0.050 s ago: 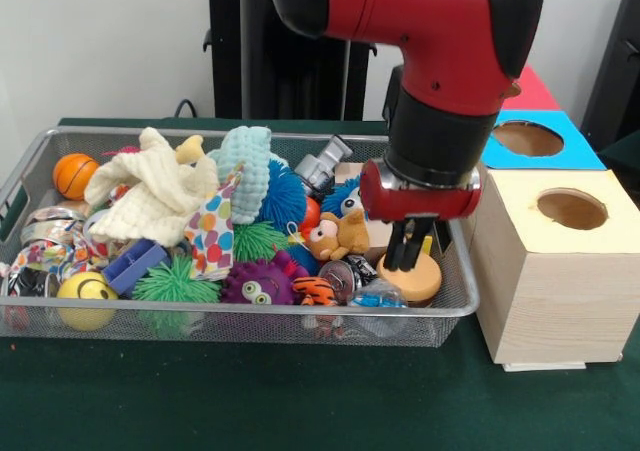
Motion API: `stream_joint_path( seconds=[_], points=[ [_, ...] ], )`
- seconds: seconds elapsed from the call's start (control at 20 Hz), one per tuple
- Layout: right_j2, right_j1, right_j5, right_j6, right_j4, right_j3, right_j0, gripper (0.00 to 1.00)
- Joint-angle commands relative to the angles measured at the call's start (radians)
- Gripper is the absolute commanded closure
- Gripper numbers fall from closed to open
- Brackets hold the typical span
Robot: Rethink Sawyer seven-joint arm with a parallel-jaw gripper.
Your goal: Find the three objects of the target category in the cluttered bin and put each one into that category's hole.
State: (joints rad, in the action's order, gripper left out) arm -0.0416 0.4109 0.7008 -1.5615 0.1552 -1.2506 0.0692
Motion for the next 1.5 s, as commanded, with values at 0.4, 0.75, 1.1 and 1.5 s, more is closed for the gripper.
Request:
stream_joint_path(
  seconds=[0.4,0.75,1.1,1.5],
  points=[
    [0.022,0.029,-0.006,-0.146,-0.007,-0.171,0.026,1.00],
    [0.024,0.030,-0.046,-0.137,0.007,-0.179,0.028,0.00],
    [0.028,0.009,-0.020,-0.130,0.002,-0.165,0.032,0.00],
    [0.038,-0.091,-0.167,-0.108,0.046,-0.123,0.063,0.00]
  ],
)
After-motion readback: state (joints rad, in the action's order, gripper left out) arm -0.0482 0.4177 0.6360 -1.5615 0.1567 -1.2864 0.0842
